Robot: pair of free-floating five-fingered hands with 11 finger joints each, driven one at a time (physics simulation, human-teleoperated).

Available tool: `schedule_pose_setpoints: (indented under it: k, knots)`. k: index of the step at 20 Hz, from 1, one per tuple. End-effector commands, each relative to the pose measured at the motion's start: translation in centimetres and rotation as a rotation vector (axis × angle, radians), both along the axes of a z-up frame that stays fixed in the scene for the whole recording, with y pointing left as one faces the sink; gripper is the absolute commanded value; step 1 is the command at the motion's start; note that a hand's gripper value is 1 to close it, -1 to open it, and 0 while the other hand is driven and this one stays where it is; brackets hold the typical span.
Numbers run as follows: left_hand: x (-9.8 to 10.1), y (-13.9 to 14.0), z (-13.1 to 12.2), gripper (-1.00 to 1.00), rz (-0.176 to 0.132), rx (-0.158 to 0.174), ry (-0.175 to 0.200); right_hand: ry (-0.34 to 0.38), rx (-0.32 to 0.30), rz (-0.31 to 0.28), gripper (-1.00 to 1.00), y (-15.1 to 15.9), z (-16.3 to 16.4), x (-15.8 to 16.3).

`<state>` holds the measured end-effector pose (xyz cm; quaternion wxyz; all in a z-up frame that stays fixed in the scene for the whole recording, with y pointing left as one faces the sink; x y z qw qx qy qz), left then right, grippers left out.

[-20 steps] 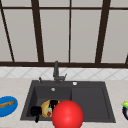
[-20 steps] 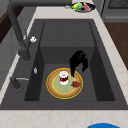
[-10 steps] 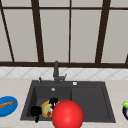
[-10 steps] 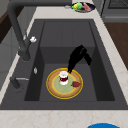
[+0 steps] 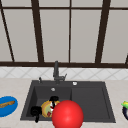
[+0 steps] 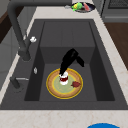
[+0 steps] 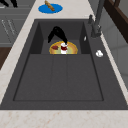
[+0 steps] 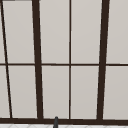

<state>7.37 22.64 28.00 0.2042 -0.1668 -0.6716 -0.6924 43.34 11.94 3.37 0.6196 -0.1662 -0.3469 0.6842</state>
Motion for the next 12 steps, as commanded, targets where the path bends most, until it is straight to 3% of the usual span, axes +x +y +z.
schedule_pose_setpoints:
  k: [1, 5, 12]
  knots:
    - [0.0, 0.0, 0.0, 0.0, 0.0, 0.0, 0.0, 0.021, -0.022, 0.044, -1.0, -0.2, -2.8, 2.7]
    - [0.0, 0.0, 0.0, 0.0, 0.0, 0.0, 0.0, 0.02, -0.033, 0.066, -1.0, -0.1, -4.7, 4.4]
    - [0.0, 0.0, 0.0, 0.0, 0.0, 0.0, 0.0, 0.051, -0.067, 0.03, -1.0, 1.4, -6.8, 6.2]
